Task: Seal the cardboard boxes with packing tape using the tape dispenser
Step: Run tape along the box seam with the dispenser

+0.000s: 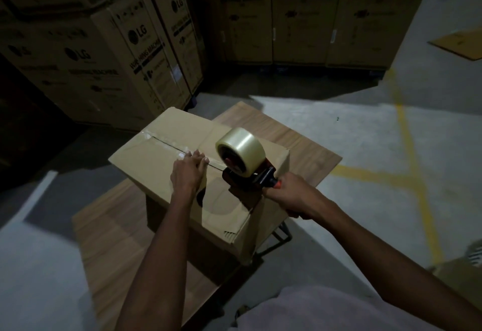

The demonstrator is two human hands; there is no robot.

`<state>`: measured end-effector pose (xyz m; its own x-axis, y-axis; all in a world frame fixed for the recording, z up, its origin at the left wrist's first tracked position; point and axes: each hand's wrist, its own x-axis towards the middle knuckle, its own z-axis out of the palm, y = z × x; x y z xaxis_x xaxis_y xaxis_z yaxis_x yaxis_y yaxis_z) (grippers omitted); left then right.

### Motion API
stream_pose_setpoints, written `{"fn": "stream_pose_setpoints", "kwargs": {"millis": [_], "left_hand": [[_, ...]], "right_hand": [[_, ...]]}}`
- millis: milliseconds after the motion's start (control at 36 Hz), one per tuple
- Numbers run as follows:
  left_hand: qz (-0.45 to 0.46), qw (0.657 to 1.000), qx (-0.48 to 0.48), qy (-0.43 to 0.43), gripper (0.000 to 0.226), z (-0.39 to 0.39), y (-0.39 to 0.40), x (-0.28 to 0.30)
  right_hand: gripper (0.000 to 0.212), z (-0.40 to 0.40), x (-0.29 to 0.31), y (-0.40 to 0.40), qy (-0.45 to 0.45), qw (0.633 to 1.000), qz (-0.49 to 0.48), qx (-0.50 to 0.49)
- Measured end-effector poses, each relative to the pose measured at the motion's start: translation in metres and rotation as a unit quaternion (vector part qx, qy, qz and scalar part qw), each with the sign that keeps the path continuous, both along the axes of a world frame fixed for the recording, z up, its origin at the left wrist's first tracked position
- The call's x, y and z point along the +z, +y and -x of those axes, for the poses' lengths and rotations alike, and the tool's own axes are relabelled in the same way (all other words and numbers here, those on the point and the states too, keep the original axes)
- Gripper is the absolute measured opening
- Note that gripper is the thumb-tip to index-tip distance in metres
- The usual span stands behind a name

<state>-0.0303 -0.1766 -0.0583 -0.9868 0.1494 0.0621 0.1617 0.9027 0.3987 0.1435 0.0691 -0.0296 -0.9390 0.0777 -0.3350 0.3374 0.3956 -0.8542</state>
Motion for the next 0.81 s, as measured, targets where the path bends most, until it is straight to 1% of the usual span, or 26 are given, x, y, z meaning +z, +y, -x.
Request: {"fn": "stream_pose_setpoints", "kwargs": {"millis": [139,278,361,444,528,639,806], "left_hand": [[0.009,1.0,-0.008,-0.005,0.042,-0.006,0.013,-0.003],[0.05,0.998,-0.034,-0.015,0.04,-0.019,0.026,-0.003],[0.028,0.999,-0.025,-0.029,0.039,-0.028,0.028,-0.006],[0.006,0.999,-0.015,-0.034,0.039,-0.032,0.029,-0.006],[0.004,0.999,-0.009,-0.038,0.039,-0.034,0.03,-0.002],[0.001,1.0,-0.003,-0.014,0.034,-0.039,0.03,0.001],[-0.005,1.0,-0.002,-0.006,0.038,-0.039,0.029,0.0]], "right_hand": [[0.021,-0.006,-0.01,0.003,-0.019,1.0,-0.001,0.004],[0.024,-0.006,-0.012,0.003,-0.017,1.0,0.021,0.01],[0.026,-0.006,-0.01,0.006,-0.019,0.999,0.035,0.012],[0.024,-0.006,-0.008,0.007,-0.017,0.999,0.022,0.017],[0.026,-0.004,-0.002,0.01,-0.013,0.999,0.03,0.023],[0.029,-0.003,0.009,0.012,-0.015,0.999,0.03,0.029],[0.03,-0.018,0.018,0.027,-0.032,0.999,-0.022,0.018]]}}
